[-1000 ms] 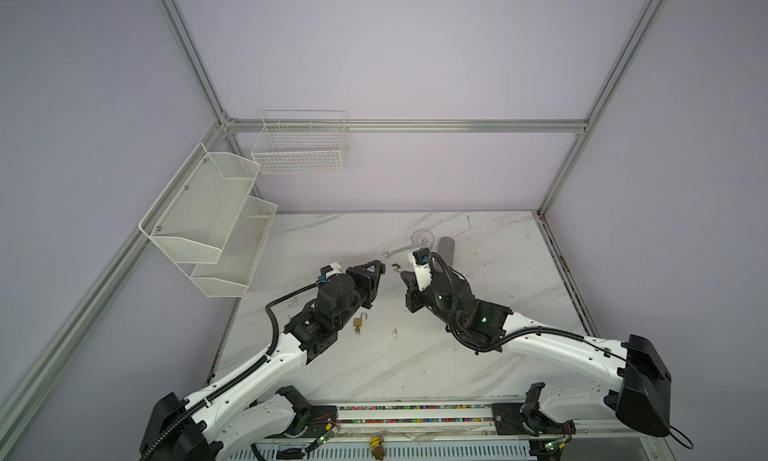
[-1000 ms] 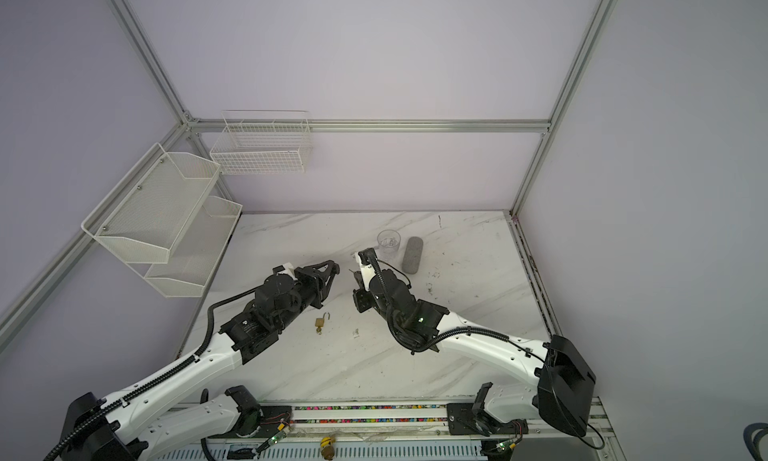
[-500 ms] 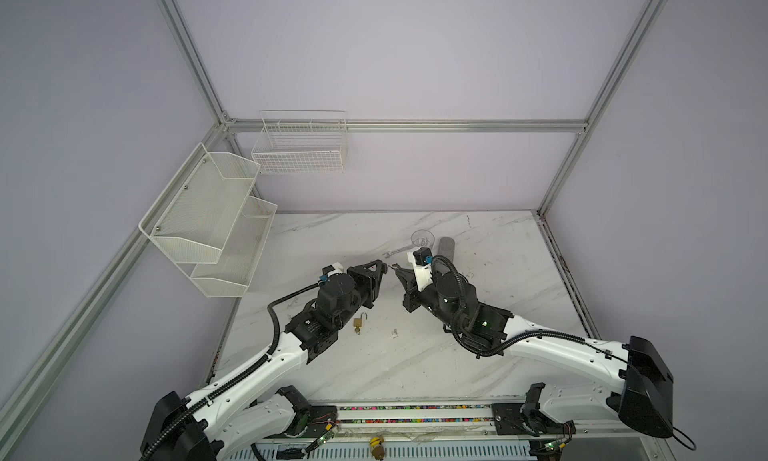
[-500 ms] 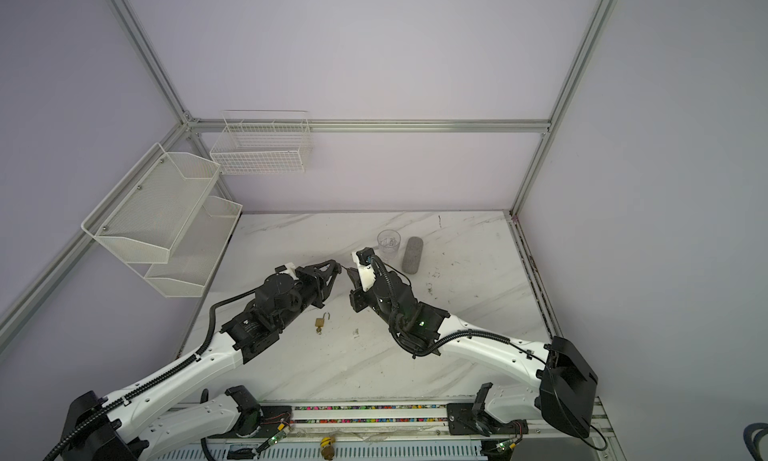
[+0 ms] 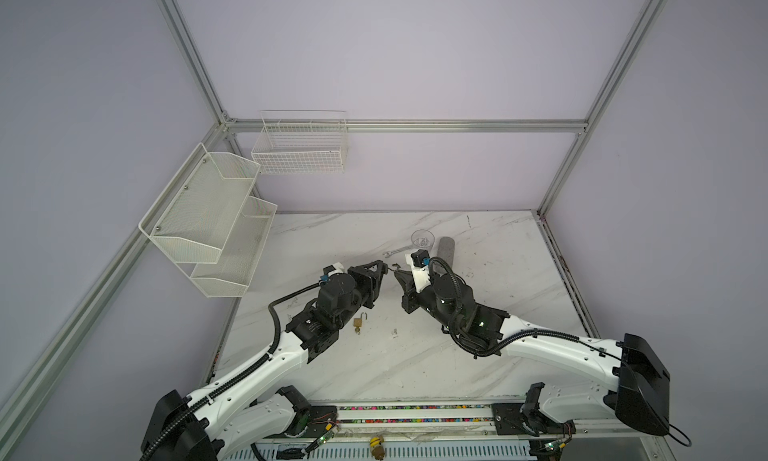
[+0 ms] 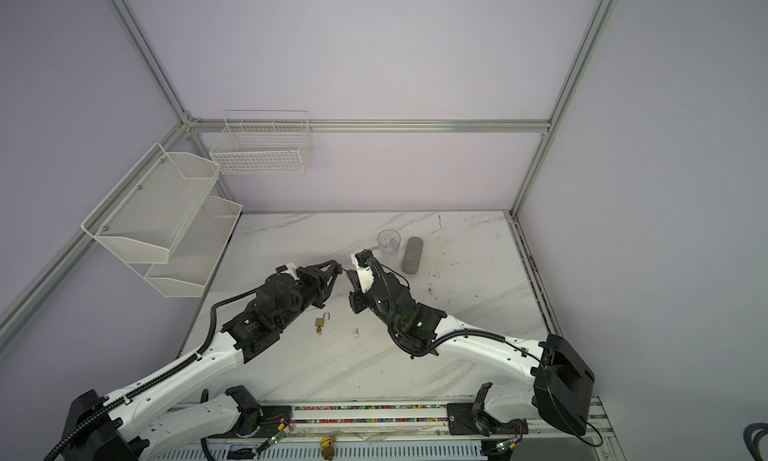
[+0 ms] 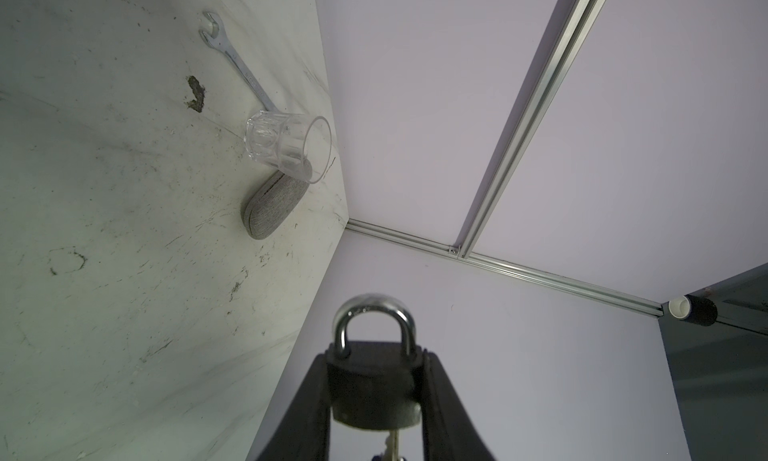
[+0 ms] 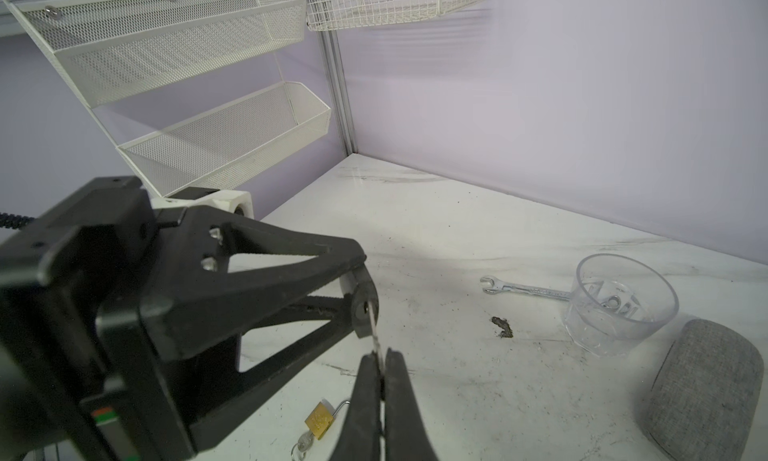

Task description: Unlock with the key

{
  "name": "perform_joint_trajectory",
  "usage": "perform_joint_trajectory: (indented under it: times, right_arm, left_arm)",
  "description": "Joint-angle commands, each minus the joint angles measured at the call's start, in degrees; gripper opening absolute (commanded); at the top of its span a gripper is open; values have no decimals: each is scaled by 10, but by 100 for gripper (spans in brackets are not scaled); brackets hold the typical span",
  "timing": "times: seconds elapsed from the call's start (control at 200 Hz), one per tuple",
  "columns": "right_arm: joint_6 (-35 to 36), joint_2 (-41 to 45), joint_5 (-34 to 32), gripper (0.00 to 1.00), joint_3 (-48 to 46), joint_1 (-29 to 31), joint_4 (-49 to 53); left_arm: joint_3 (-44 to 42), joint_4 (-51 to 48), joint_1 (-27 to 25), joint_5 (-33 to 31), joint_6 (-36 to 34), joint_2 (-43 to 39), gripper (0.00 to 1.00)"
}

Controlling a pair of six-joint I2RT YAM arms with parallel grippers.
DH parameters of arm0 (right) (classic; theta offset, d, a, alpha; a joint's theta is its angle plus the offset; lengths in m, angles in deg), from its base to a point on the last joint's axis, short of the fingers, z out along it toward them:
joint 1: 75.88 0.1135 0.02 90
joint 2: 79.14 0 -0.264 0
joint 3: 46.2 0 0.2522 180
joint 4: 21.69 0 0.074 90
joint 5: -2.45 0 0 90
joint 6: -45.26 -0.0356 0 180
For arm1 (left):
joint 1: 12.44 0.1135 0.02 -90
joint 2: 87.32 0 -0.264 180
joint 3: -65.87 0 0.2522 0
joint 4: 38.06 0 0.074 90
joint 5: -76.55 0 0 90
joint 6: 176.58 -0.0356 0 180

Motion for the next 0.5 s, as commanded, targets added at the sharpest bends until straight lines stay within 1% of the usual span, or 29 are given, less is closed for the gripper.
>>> perform_joint_trajectory:
  times: [0.0,0.495]
  right_arm:
    - [8,-1,-2,0,-8,3,-25]
    - [11,-18,0,0,-1,3,-36]
  left_arm:
    - [0,40,3,4,0,-7,0]
    - [4,54,3,18,-4,-1,0]
